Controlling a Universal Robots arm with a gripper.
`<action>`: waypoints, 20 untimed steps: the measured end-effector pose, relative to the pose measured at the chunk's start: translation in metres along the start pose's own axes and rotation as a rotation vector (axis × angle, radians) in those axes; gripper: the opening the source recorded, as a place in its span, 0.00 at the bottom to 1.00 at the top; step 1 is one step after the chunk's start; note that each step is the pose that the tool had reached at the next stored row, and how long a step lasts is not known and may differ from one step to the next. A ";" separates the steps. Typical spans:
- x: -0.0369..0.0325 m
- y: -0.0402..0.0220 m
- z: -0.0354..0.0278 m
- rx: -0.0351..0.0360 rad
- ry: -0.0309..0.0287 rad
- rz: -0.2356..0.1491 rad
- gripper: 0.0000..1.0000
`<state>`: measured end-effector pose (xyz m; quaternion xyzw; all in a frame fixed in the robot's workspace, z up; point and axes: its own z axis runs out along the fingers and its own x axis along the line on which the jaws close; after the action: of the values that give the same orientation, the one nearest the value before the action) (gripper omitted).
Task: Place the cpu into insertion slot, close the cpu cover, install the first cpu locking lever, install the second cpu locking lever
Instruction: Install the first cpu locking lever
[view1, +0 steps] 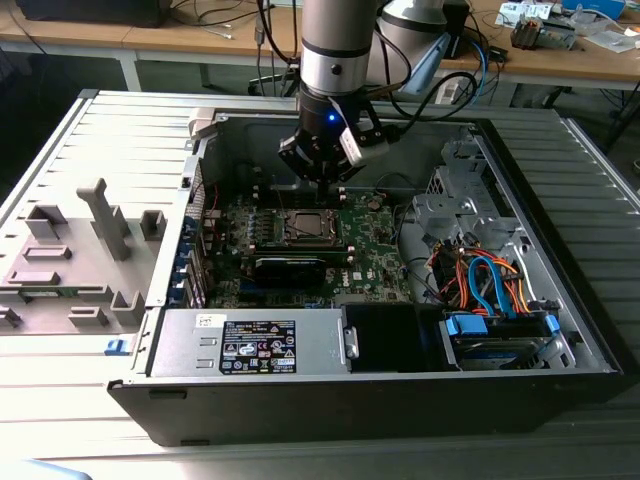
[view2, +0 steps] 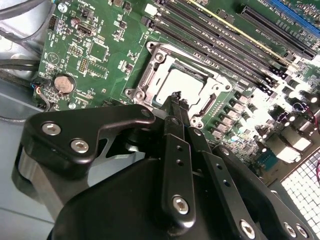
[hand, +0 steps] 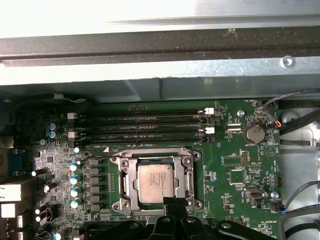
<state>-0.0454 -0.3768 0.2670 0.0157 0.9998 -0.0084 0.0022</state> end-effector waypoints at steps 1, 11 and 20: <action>0.0011 0.0000 0.0000 -0.0001 -0.0001 0.000 0.11; 0.0112 -0.0004 -0.0001 0.0000 0.0000 0.000 0.11; 0.0243 -0.0008 -0.0001 0.0000 0.0000 0.000 0.11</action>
<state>-0.0698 -0.3768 0.2670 0.0157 0.9998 -0.0084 0.0022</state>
